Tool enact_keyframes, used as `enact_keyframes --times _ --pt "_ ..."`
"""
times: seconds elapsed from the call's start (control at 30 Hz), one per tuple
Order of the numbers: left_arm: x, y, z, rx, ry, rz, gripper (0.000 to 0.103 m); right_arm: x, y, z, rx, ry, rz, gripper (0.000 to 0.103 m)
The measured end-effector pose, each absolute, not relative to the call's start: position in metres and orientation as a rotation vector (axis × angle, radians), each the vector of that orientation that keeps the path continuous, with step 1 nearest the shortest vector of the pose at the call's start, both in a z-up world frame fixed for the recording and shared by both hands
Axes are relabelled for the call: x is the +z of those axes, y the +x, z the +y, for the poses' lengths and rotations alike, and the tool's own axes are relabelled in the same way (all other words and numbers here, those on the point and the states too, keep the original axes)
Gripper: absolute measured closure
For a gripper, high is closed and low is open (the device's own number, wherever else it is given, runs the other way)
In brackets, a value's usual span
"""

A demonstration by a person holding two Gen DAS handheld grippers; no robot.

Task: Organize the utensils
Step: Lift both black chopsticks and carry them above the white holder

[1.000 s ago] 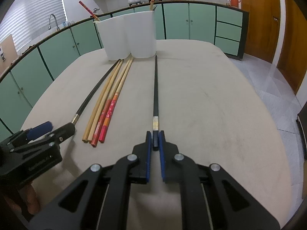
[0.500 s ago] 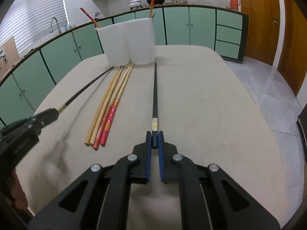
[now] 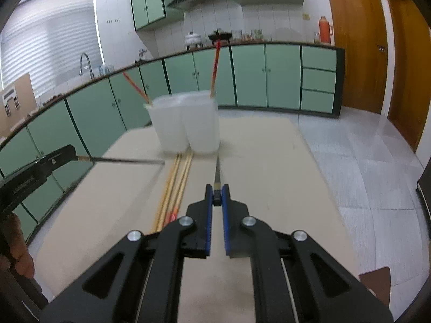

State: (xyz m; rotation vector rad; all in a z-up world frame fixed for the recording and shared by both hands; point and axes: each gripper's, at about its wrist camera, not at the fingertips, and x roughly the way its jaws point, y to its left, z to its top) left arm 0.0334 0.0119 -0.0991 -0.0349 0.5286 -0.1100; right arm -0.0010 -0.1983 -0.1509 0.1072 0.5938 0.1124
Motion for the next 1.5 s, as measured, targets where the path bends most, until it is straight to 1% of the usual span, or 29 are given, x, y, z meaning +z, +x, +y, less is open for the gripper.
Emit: enact_keyframes --times 0.17,0.4,0.73,1.0,1.23,1.5 --pt "-0.079 0.042 0.013 -0.126 -0.030 0.486 0.097 -0.123 0.004 -0.204 0.124 0.140 0.548 0.097" --pt "-0.059 0.057 0.013 -0.145 -0.026 0.469 0.097 -0.091 0.020 -0.206 0.138 0.148 0.513 0.097" --pt "-0.031 0.081 0.009 -0.185 -0.021 0.467 0.097 -0.043 0.064 -0.208 0.209 0.178 0.535 0.097" --pt "-0.010 0.080 0.007 -0.224 -0.033 0.432 0.097 -0.017 0.079 -0.202 0.258 0.148 0.526 0.097" --pt "0.018 0.087 0.007 -0.243 -0.042 0.372 0.097 0.007 0.089 -0.205 0.293 0.152 0.501 0.097" --pt "0.070 0.110 0.005 -0.247 -0.042 0.253 0.097 0.063 0.116 -0.208 0.320 0.128 0.406 0.097"
